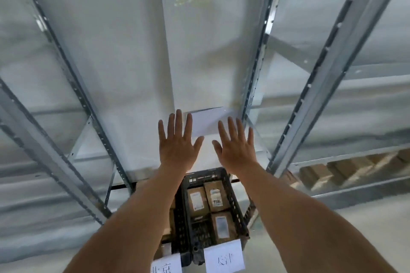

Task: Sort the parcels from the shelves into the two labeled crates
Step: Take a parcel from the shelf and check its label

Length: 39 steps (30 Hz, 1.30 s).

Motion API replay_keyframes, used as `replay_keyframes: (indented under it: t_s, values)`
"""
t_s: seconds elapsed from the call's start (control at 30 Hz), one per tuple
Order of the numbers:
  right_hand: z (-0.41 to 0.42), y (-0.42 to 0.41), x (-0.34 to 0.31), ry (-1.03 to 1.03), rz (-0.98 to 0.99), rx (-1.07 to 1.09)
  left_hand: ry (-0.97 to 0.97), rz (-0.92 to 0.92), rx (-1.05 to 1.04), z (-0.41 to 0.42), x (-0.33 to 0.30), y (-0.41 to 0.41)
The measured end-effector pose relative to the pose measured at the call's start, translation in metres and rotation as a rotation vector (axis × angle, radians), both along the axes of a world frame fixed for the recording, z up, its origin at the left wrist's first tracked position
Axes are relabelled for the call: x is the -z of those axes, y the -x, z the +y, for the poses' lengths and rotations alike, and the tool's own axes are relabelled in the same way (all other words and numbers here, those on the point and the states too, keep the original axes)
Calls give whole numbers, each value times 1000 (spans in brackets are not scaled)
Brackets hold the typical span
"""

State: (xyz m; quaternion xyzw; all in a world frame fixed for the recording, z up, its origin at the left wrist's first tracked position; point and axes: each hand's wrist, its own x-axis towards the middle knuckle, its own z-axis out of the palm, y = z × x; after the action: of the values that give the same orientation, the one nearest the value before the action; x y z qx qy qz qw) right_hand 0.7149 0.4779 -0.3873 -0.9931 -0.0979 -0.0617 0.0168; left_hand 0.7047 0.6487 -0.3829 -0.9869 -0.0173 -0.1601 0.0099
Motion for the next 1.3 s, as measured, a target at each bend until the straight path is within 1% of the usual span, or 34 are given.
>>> replay_keyframes:
  t_s: [0.1, 0.27, 0.43, 0.57, 0.67, 0.77, 1.03, 1.13, 1.3]
  values:
    - [-55, 32, -47, 10, -129, 11, -10, -84, 19, -56, -39, 29]
    - [-152, 80, -92, -23, -196, 101, -7, -178, 119, -155, -68, 72]
    - [-249, 108, -105, -41, -189, 209, -13, -172, 241, -256, -79, 84]
    - [-322, 107, -102, -54, -178, 302, -7, -174, 312, -328, -76, 72]
    - [-374, 97, -94, -58, -148, 360, -23, -135, 360, -383, -68, 51]
    - [-427, 76, -86, -58, -117, 406, -44, -140, 397, -441, -62, 20]
    - [-572, -13, -96, -45, -69, 494, 24, -100, 454, -598, -55, -81]
    - [-625, -38, -96, -60, -57, 508, 7, -58, 462, -650, -55, -111]
    - [-718, -72, -83, -108, -47, 524, -60, -55, 494, -737, -52, -145]
